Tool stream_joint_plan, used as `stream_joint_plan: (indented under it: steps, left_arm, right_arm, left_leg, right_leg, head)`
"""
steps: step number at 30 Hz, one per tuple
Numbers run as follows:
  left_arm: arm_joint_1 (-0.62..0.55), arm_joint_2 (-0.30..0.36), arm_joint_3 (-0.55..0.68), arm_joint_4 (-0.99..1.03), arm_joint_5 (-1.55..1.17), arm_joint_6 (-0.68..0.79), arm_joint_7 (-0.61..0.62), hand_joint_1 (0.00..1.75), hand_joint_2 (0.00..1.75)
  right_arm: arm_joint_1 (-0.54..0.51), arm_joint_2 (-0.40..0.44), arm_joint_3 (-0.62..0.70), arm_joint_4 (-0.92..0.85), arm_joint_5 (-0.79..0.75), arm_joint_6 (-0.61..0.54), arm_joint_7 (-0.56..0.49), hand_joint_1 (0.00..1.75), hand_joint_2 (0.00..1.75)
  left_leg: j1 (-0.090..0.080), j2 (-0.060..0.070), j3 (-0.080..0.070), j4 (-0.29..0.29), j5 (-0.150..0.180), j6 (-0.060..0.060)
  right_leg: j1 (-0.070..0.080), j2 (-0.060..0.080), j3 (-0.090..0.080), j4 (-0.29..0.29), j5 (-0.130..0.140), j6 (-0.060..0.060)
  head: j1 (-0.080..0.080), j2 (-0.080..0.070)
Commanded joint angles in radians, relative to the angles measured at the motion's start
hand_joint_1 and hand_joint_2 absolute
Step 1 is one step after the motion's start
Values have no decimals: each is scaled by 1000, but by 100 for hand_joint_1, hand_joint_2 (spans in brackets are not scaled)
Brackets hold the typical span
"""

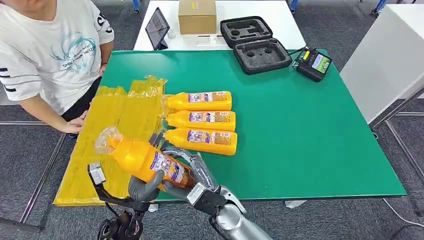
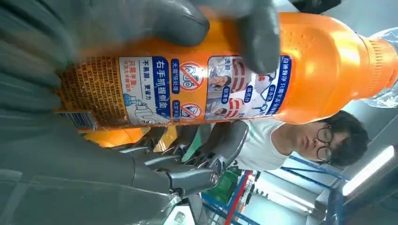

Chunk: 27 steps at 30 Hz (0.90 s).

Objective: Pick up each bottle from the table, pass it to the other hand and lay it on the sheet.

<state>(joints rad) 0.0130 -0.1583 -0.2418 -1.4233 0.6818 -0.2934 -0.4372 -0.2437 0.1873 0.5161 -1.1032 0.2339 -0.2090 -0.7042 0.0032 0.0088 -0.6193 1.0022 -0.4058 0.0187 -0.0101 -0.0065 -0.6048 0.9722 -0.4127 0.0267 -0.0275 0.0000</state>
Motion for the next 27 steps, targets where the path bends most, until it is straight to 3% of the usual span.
stream_joint_plan:
  steps: [1, 2, 3, 19, 20, 21, 24, 25, 27]
  left_arm:
    - [-94, 14, -85, 88, -96, 63, -13, 0, 175]
    - [-98, 10, -88, 91, -105, 70, -7, 99, 175]
    - [-102, 12, -89, 90, -133, 90, -10, 169, 175]
    - [-121, -7, -38, 72, -155, 150, -40, 175, 175]
    - [-123, -6, -35, 72, -152, 151, -39, 175, 175]
    - [-127, -7, -34, 77, -148, 150, -37, 175, 175]
    - [-157, -17, -20, 100, -136, 164, -34, 175, 175]
    - [-161, -20, -9, 104, -148, 190, -41, 175, 175]
    - [-164, -17, 12, 103, -209, 266, -76, 175, 175]
  right_arm:
    - [-29, 31, 14, 108, 30, 18, 6, 175, 175]
    - [-27, 33, 9, 103, 30, 19, 6, 175, 175]
    - [-24, 35, 0, 96, 33, 24, 6, 175, 175]
    - [-43, 29, 7, 108, 81, 42, 27, 175, 175]
    - [-47, 25, 16, 115, 97, 45, 38, 129, 175]
    - [-49, 22, 22, 119, 115, 40, 45, 0, 175]
    - [-53, 30, 9, 114, 126, 17, 54, 0, 175]
    - [-48, 31, 1, 96, 125, 6, 55, 0, 0]
    - [-26, 26, -9, 23, 152, -63, 44, 0, 0]
  left_leg:
    - [1, -3, 5, -1, -2, -1]
    - [1, -2, 4, -1, -1, -1]
    - [1, -4, 5, -1, -2, -1]
    - [1, -3, 4, 0, -2, -1]
    - [0, -2, 2, 0, -1, -1]
    - [1, -3, 4, 0, -2, -1]
    - [1, -2, 2, 0, -1, -1]
    - [1, -3, 3, 0, -1, -1]
    - [1, -3, 3, 0, -1, -1]
  right_leg:
    - [1, -2, 6, -1, -2, -1]
    - [1, -1, 4, -1, -2, -1]
    - [1, -3, 6, -1, -3, -1]
    - [1, -2, 5, 0, -2, -1]
    - [0, -1, 3, 0, -1, -1]
    - [1, -2, 5, -1, -2, -1]
    - [0, -2, 3, 0, -1, -1]
    - [1, -2, 4, 0, -2, -1]
    - [1, -2, 4, 0, -2, -1]
  head:
    - [0, 0]
    - [0, 0]
    - [0, 0]
    - [0, 0]
    - [0, 0]
    - [0, 0]
    - [0, 0]
    - [0, 0]
    - [0, 0]
